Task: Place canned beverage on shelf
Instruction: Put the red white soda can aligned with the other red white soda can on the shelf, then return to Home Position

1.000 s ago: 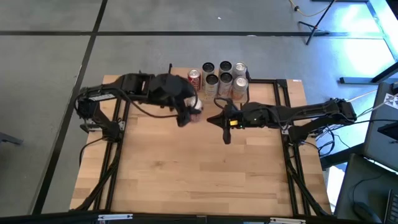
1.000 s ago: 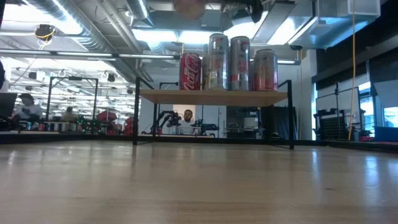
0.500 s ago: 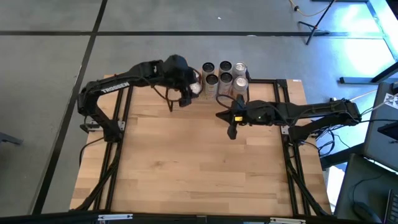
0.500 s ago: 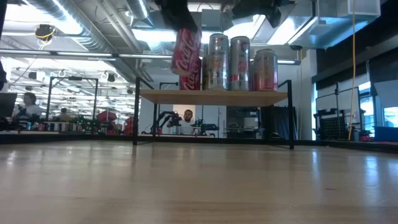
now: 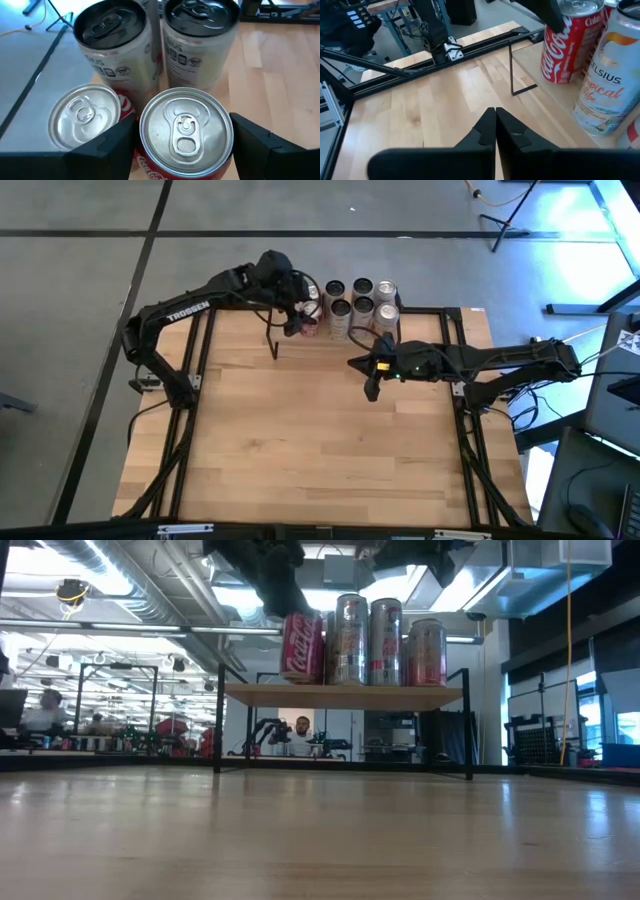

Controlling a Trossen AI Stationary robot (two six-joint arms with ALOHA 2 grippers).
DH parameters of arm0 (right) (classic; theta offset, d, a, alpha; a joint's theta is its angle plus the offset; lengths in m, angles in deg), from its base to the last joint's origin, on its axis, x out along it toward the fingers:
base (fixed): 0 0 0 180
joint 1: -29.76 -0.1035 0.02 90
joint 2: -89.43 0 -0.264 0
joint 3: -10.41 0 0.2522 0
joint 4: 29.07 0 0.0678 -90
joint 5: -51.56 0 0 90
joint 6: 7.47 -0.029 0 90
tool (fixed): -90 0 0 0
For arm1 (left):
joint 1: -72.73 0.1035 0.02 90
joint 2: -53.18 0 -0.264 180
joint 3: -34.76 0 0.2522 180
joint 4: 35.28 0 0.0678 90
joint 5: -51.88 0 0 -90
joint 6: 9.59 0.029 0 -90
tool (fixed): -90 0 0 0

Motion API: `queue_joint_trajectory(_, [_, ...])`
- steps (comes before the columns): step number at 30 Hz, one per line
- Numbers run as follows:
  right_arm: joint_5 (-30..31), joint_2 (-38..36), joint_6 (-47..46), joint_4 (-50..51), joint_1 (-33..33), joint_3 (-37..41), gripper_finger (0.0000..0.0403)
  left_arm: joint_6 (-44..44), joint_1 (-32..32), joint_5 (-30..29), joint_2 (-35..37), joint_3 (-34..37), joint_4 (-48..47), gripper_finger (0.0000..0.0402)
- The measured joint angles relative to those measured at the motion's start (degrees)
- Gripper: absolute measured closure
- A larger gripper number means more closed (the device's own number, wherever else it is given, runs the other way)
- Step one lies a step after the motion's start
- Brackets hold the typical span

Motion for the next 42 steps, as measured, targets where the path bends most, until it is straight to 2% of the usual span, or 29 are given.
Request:
queue_joint_trajectory(8, [0.94,0.00,-1.43,-0.02,0.00,0.00,0.0400,-0.11,0.16,1.73,-0.13,3.62,5.17,0.0137])
queue_joint_trajectory(18, [0.87,0.00,-1.47,-0.07,0.00,0.00,0.0400,-0.30,0.14,1.10,0.09,3.90,4.65,0.0109])
queue_joint_trajectory(28, [0.83,0.00,-1.48,-0.16,0.00,0.00,0.0398,-0.30,0.10,1.41,0.63,3.93,4.67,0.0063])
queue_joint_trajectory(31, [0.83,0.00,-1.48,-0.28,0.00,0.00,0.0377,-0.26,-0.01,1.27,2.30,3.93,4.76,0.0052])
queue_joint_trajectory(34, [0.83,-0.02,-1.48,-0.54,0.00,-0.03,0.0335,-0.30,-0.31,0.96,4.93,3.93,5.20,0.0045])
queue_joint_trajectory(38, [0.40,-0.10,-0.70,4.14,0.27,-3.09,0.0280,-3.18,-0.91,1.17,10.18,3.93,5.70,0.0043])
queue_joint_trajectory(40, [-0.49,-0.18,0.27,7.96,0.79,-5.76,0.0269,-7.42,-1.44,2.97,12.93,3.93,5.22,0.0043])
queue_joint_trajectory(42, [-2.69,-0.24,2.18,10.18,0.83,-7.60,0.0273,-7.49,-2.63,6.99,15.47,4.10,3.52,0.0043])
